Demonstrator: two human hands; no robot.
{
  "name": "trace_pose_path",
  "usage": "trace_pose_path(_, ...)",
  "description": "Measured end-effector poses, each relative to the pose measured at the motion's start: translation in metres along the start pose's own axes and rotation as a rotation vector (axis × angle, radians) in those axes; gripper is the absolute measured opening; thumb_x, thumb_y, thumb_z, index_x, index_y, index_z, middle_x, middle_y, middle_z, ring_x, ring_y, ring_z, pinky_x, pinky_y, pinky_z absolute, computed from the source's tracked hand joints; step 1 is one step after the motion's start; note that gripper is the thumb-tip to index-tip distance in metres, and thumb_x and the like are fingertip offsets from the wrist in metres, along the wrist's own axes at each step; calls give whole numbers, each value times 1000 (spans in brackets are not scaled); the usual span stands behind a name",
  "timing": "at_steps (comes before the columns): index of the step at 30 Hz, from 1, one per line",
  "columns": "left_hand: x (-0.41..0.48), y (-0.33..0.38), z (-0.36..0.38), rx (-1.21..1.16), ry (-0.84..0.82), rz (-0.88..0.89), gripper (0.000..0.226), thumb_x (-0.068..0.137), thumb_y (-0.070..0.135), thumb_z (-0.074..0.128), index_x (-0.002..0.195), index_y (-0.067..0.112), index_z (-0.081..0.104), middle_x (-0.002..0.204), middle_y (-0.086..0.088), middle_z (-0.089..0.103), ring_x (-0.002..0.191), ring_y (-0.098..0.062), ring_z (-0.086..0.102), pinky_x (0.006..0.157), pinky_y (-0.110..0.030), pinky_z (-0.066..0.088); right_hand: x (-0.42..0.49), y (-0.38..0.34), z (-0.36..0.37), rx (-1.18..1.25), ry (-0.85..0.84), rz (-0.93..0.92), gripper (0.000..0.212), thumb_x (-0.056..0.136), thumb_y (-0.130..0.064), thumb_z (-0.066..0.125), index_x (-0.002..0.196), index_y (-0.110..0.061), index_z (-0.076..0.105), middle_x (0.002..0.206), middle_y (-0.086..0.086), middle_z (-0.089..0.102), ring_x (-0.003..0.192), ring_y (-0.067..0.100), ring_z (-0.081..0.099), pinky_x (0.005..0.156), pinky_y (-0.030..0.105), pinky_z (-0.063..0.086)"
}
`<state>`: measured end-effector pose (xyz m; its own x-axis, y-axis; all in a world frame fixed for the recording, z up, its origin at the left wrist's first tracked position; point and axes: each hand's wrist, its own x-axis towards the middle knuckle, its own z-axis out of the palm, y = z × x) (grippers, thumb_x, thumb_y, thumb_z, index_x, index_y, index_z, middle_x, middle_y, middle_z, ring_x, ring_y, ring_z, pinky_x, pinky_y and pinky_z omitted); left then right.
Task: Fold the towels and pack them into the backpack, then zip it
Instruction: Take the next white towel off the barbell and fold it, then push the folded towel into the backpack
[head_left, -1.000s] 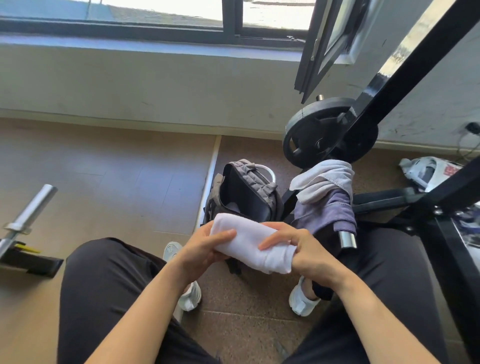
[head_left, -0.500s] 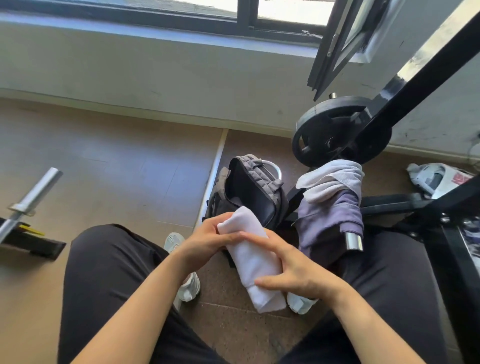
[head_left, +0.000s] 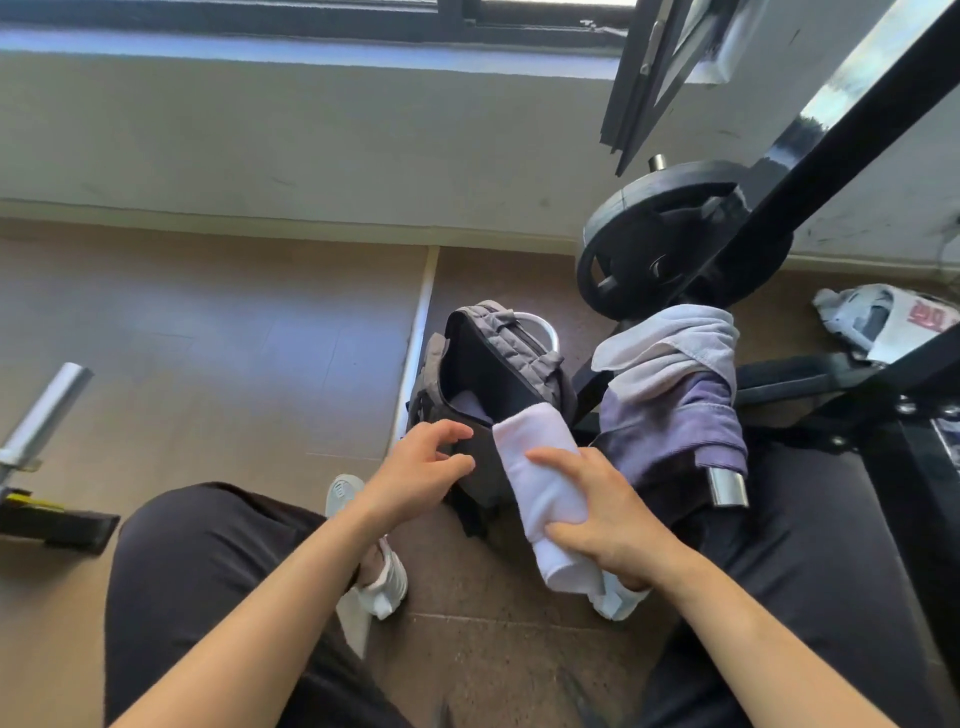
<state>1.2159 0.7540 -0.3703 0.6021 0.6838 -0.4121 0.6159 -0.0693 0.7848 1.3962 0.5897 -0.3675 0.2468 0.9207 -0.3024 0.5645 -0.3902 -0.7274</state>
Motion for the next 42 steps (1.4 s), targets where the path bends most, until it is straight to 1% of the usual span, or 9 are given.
trace_pose_path(5,51,3,-27,401,58,155,29,96,29,63,124,28,69,136,-1,52,124,-21,53,105,-36,46,17,9,-4,53,115,81,73,81,-16,75,141,-47,46,125,-4,40,113,10,48,86,6,33)
trace_pose_path(9,100,-10,-25,447,142,88,38,96,38,63,134,32,63,159,-8,30,143,-34,34,114,-50,38,32,7,-1,58,148,123,71,82,-18,74,141,-48,46,127,-3,41,113,13,49,94,22,39)
trace_pose_path(12,126,-33,-13,377,63,-43,40,94,46,64,132,35,62,165,-9,17,148,-37,29,117,-52,34,45,4,5,46,142,140,72,83,-19,74,142,-48,45,127,-3,40,112,11,47,94,22,38)
trace_pose_path(16,138,-46,-5,404,17,-77,15,88,43,71,96,30,72,159,-6,28,133,-34,52,104,-44,45,59,5,16,29,141,168,72,83,-22,75,142,-49,43,128,-3,40,113,11,48,95,22,39)
trace_pose_path(19,145,-40,-11,450,4,-89,8,85,32,73,91,26,73,147,-3,38,111,-33,61,95,-42,50,74,4,17,-4,166,170,72,83,-22,76,143,-45,44,127,-1,40,113,13,47,98,25,43)
trace_pose_path(25,157,-43,-15,478,-62,-120,78,75,36,80,144,28,46,141,-5,30,114,-38,59,95,-44,49,144,1,15,-55,275,25,68,81,-20,77,142,-36,50,126,4,40,110,18,48,94,24,41)
trace_pose_path(30,160,-45,-22,469,-65,-179,110,71,36,82,158,32,15,143,-7,23,111,-40,58,93,-47,51,215,10,45,-121,420,-68,66,77,-20,80,138,-25,53,130,12,41,118,25,48,95,24,43)
trace_pose_path(34,159,-55,-28,475,-61,-201,117,71,36,79,158,37,1,141,-8,26,108,-41,60,88,-47,52,250,25,71,-175,242,-73,65,80,-22,77,138,-30,47,133,10,34,113,31,51,97,40,52)
trace_pose_path(42,156,-78,-36,451,-80,-248,131,67,35,82,156,40,-14,131,-4,29,95,-38,59,77,-44,53,299,66,112,-317,-240,71,65,87,-17,71,145,-33,46,137,15,31,115,42,51,97,47,48)
